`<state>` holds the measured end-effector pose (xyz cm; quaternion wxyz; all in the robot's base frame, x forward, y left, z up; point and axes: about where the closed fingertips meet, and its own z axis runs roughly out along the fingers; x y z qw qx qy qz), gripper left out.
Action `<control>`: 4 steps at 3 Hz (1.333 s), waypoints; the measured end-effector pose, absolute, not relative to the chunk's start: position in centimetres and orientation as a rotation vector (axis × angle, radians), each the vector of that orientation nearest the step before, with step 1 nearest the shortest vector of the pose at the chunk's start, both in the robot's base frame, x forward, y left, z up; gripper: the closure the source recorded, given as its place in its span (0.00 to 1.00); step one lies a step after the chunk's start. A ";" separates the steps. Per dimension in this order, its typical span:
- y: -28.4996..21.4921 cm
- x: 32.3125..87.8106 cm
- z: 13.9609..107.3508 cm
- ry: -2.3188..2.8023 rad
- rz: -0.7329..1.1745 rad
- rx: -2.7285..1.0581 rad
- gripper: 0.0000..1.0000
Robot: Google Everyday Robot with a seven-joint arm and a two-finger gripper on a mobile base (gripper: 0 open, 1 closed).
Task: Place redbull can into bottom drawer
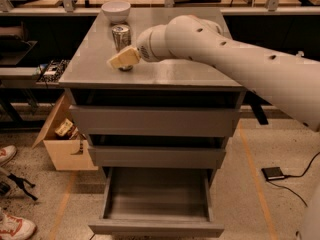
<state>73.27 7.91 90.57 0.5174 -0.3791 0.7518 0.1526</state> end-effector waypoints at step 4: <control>11.5 76.5 88.8 1.707 0.458 -0.932 0.62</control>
Offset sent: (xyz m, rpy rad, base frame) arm 0.0446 0.0491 -0.0217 0.0703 -0.0518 0.1042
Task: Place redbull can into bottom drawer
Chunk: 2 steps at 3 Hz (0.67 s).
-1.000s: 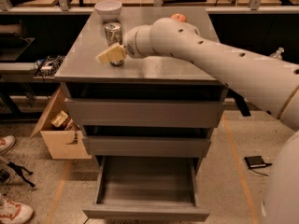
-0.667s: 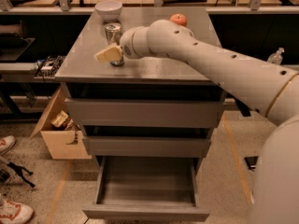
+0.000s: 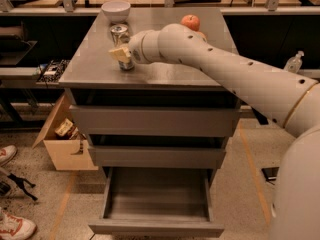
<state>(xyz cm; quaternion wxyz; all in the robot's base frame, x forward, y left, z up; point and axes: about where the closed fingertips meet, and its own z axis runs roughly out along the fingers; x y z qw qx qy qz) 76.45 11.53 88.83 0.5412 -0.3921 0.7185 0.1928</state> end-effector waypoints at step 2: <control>4.8 71.9 90.7 1.781 0.365 -0.911 1.00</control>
Offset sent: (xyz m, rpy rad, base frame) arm -0.0886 -0.1217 0.0452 -0.1325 0.0352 -0.1339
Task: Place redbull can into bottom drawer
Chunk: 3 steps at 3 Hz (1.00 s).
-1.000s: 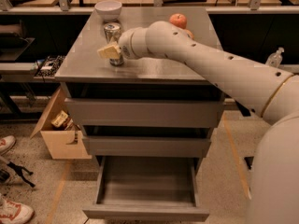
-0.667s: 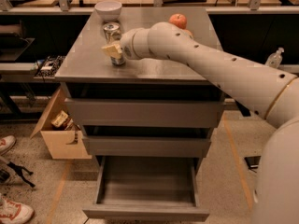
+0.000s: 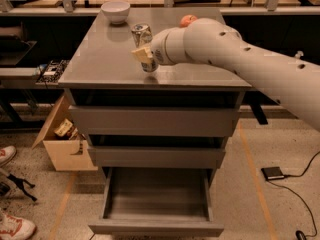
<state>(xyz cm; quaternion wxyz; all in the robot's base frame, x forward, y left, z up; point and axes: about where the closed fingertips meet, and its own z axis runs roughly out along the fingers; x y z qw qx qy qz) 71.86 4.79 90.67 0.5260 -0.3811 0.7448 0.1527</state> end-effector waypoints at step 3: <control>0.9 65.3 92.4 1.892 0.392 -1.135 1.00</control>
Offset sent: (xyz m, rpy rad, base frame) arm -0.1060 -0.0684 0.0207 -0.2541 0.2501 0.2454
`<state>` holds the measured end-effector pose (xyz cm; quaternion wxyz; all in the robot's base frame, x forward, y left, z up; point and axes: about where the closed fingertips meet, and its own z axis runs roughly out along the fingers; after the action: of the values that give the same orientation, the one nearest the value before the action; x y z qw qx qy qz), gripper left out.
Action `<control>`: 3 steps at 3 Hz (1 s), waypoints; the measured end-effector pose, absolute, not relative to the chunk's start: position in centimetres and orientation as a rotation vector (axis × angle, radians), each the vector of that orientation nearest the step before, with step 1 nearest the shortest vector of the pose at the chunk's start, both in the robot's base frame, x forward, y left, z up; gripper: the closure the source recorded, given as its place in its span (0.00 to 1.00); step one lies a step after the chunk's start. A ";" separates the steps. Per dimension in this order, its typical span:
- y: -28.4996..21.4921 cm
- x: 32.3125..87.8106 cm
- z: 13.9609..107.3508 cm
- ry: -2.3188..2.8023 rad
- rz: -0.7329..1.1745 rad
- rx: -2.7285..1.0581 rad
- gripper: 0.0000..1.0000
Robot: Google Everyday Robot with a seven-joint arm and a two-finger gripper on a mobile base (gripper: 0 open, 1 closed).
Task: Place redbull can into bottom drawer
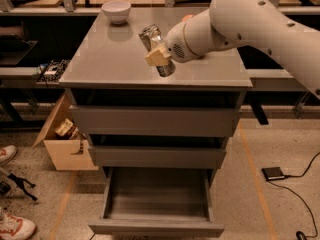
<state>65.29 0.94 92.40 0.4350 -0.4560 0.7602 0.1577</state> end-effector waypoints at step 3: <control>1.0 61.4 88.9 1.889 0.484 -1.343 1.00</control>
Offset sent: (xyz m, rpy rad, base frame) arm -0.0201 -0.0001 -0.0128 -0.0467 0.0347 0.1287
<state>61.36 1.03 88.88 0.3772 -0.5254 0.7388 0.1894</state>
